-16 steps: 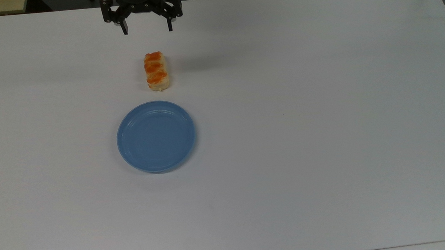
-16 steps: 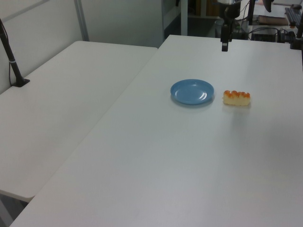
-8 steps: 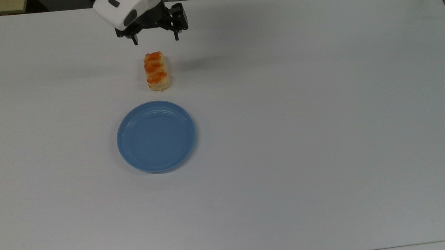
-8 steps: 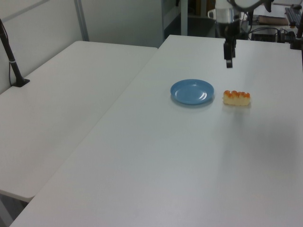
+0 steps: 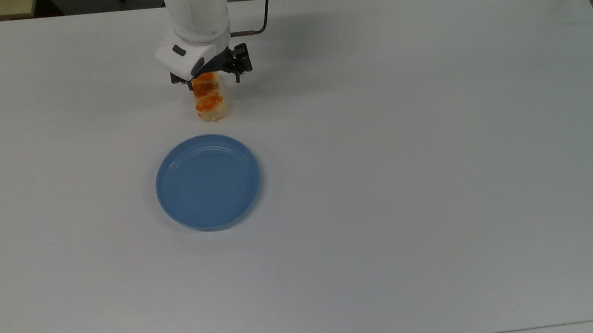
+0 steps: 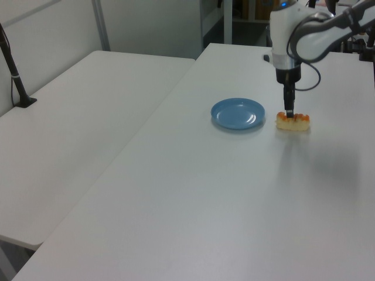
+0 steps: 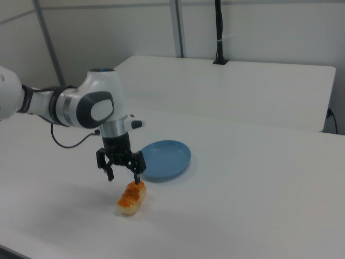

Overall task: Put the bread on a plate
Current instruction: 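Lower the open gripper onto the orange-topped bread roll, then close the gripper around the bread roll and lift it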

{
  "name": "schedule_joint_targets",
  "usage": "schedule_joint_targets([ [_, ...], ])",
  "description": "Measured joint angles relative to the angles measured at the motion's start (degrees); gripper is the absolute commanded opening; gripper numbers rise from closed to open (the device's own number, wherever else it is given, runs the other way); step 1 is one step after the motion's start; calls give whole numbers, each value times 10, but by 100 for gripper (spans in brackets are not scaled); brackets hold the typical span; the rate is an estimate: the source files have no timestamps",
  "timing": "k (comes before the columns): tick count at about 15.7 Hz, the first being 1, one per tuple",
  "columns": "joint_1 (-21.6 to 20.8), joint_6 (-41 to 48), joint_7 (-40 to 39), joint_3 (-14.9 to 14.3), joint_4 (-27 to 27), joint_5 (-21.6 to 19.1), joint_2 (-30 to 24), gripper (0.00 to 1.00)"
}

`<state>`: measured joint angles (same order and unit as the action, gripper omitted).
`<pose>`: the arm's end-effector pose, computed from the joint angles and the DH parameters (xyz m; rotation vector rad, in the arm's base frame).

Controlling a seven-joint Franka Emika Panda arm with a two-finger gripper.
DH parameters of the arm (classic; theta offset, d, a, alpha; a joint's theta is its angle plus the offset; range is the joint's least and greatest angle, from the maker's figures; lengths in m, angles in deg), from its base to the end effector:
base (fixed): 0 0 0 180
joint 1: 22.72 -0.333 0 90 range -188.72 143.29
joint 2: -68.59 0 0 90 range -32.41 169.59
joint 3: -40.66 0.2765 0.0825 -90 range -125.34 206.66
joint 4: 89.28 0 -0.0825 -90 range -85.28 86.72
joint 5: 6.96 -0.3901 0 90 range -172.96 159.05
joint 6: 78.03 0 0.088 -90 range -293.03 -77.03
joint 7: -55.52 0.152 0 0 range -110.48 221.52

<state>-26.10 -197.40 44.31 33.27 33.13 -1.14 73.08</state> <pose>0.5311 -0.0467 0.2725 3.0443 0.2764 -0.2181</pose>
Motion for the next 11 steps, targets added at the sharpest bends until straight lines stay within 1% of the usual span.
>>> schedule_joint_targets([
  [2, 0, -11, 0, 0, 11, 17, 11, 100],
  [4, 0, -19, 0, 0, 12, 28, 26, 92],
  [5, 0, -28, -1, 0, 13, 30, 34, 83],
  [6, 0, -37, -2, 0, 13, 34, 42, 58],
  [7, 1, -50, -4, 0, 13, 40, 53, 44],
  [8, 1, -54, -8, -1, 13, 42, 57, 35],
  [9, 1, -54, -13, -2, 13, 42, 58, 29],
  [11, 2, -54, -19, -3, 11, 42, 55, 28],
])
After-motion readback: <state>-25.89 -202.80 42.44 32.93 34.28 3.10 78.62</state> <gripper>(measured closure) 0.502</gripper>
